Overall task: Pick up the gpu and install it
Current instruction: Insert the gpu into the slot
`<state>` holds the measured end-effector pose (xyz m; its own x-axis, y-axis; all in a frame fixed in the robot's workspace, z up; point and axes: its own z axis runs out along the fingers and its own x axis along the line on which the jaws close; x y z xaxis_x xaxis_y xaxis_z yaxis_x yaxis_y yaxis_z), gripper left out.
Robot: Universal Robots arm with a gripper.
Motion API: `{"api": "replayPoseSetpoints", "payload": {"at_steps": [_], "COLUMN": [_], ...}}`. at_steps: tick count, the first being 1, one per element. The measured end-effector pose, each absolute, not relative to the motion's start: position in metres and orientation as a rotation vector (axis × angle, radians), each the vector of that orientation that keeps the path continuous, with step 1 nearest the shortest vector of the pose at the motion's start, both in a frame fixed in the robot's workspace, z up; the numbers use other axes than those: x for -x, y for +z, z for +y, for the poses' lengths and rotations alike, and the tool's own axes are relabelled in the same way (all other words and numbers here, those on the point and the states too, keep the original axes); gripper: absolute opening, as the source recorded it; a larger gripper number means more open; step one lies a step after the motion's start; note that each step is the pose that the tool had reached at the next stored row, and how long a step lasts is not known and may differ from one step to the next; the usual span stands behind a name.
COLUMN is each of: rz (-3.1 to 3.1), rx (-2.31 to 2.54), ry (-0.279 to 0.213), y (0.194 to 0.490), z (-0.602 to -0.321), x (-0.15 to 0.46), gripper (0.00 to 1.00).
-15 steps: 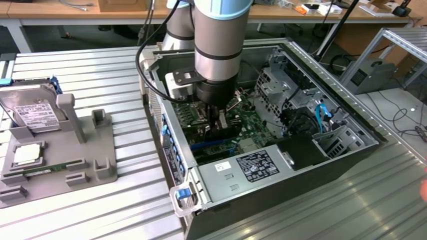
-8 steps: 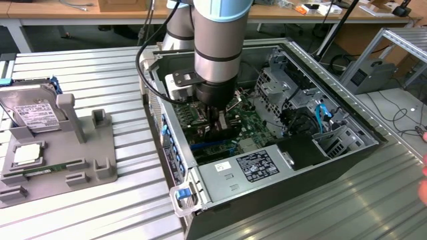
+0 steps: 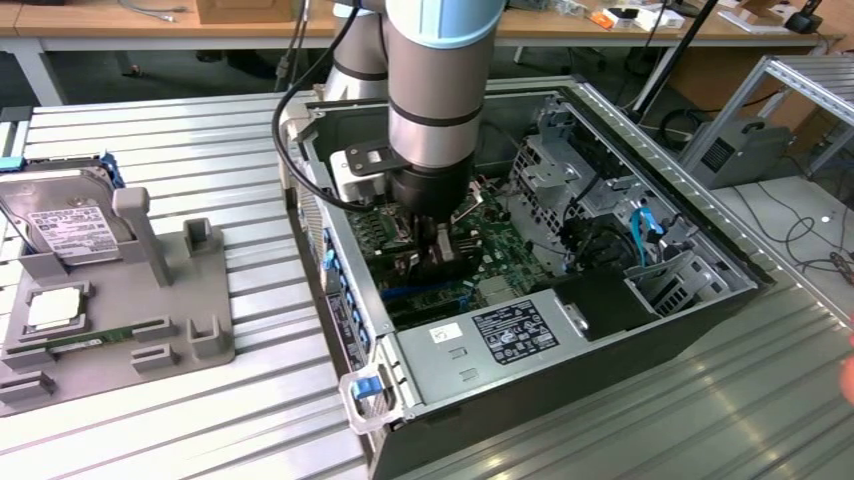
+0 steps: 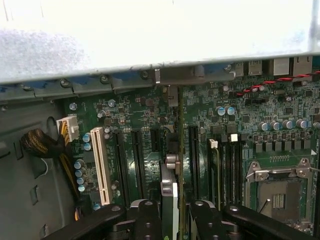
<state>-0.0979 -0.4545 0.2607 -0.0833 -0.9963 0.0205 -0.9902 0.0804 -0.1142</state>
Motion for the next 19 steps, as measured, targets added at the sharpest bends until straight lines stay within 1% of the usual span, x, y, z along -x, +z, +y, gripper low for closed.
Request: {"api": "replayPoseSetpoints", "payload": {"at_steps": [19], "rz": [2.262], "rx": [2.083], "ry": [-0.151], "y": [0.2576], "z": [-0.4545], "x": [0.0979], "gripper": [0.27]}}
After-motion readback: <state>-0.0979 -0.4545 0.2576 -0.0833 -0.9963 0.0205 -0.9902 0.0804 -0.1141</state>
